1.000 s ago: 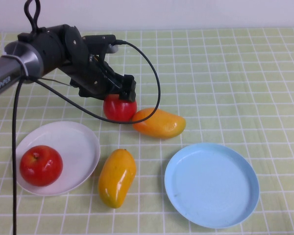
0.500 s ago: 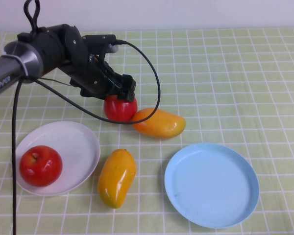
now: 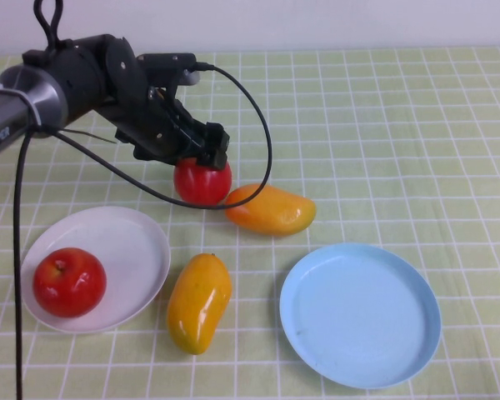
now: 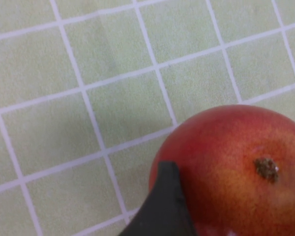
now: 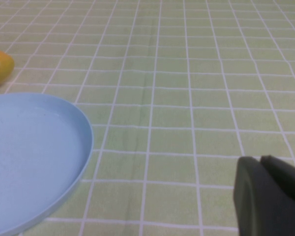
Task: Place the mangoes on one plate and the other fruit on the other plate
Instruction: Put one type of fruit in the left plate
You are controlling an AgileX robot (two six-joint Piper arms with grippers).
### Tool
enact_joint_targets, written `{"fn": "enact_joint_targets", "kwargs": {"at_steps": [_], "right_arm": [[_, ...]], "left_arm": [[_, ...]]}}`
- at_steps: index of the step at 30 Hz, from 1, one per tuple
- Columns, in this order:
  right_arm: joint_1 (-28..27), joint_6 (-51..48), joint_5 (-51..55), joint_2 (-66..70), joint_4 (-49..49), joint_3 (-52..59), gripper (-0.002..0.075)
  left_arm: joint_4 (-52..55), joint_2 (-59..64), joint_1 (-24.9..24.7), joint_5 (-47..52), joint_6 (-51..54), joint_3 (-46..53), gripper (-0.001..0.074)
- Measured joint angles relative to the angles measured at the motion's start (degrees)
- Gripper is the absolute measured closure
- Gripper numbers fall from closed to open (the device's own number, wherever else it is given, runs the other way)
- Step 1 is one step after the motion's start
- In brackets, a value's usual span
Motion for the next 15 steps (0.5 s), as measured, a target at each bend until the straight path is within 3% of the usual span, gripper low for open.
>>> {"fn": "enact_joint_targets", "kwargs": {"at_steps": [15], "right_arm": [[0.0,0.0,0.0,0.0,0.0,0.0,0.0742]], "left_arm": [[9.2,-12.2,0.0,10.4,0.0,3.3,0.0186]]}}
